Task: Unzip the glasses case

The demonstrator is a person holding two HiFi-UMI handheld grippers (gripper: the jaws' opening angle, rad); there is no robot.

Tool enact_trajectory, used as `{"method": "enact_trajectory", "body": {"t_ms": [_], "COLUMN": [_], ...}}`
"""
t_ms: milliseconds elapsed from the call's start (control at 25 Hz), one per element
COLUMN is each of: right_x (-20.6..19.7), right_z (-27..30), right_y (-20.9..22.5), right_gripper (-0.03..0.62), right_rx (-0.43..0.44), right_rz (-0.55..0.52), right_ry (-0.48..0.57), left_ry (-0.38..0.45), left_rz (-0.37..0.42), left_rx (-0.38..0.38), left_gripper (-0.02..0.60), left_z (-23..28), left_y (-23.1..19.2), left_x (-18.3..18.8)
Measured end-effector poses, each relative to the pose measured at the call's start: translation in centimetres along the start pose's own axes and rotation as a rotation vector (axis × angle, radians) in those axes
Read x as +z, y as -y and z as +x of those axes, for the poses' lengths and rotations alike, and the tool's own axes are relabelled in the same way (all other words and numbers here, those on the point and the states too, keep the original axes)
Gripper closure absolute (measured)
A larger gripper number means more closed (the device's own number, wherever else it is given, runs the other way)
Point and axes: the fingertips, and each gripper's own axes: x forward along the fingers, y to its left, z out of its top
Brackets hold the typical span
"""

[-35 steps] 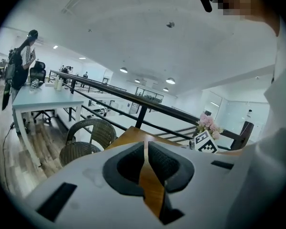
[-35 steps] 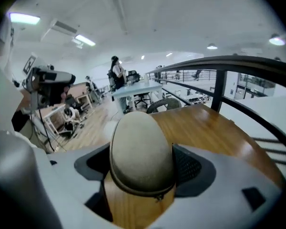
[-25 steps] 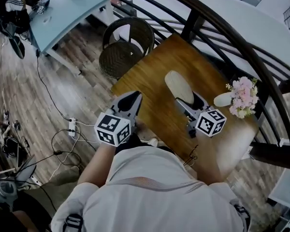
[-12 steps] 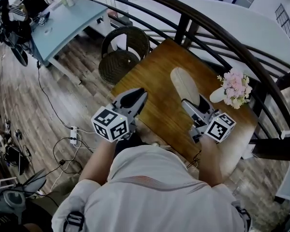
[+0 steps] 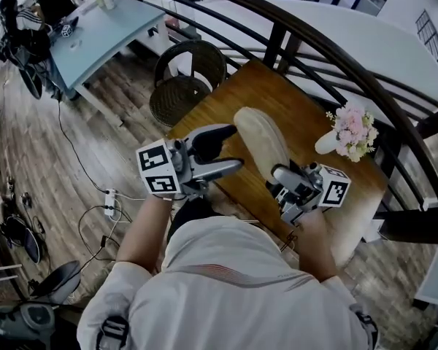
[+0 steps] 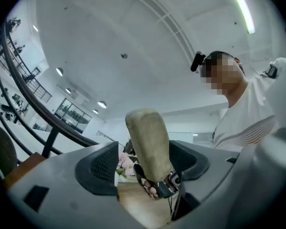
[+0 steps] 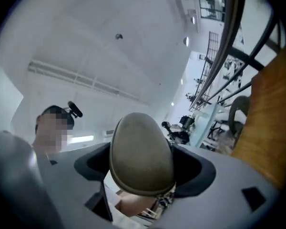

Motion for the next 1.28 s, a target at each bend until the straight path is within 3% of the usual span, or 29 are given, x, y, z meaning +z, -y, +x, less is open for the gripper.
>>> {"method": "enact_trajectory", "body": {"t_ms": [240,560,680,800,880,1040,1160,1280], "right_x": [-2.1,-5.6,-6.2,-5.5,-4.9,-3.8,-3.6,-4.1], "right_z": [1.5,3.0,3.1,3.3,3.1,1.7,0.3,-1.2], "right_y": [-2.4,-2.3,-2.3,-2.0,-1.7,-1.2,-0.2,2.0], "right_gripper": [0.16,0.16,0.158,0.157,0.172,0.186,0.191,0.191], "right_rx": [0.174,0.262,0.285,0.277,0.241,0.117,-0.064,-0.286], "right_rz": [0.16,0.33,0.394,0.404,0.344,0.126,-0.116,-0.383], "right_ry": [-0.046,-0.191,-0.203,-0.164,-0.138,-0.136,-0.204,-0.334], "left_ry": [0.025,-0.021,0.001,0.028,0.054,0.111,0.113,0.077], "left_rz": [-0.006,-0.007,-0.038,-0.068,-0.104,-0.205,-0.254,-0.239], "left_rx": [-0.173,-0.319,-0.316,-0.26,-0.206,-0.078,0.023,0.112], "left_gripper": [0.259,0.259,0.259,0.259,0.259,0.259,0.259,0.259], "left_z": [1.4,2.7,2.8,2.7,2.7,2.3,1.8,1.8], "left_y": [3.0,6.1,6.3,5.3,4.1,1.0,-1.0,-2.3], "left_x": [1.6,1.2,1.2,1.6,1.8,2.5,2.9,2.7]}}
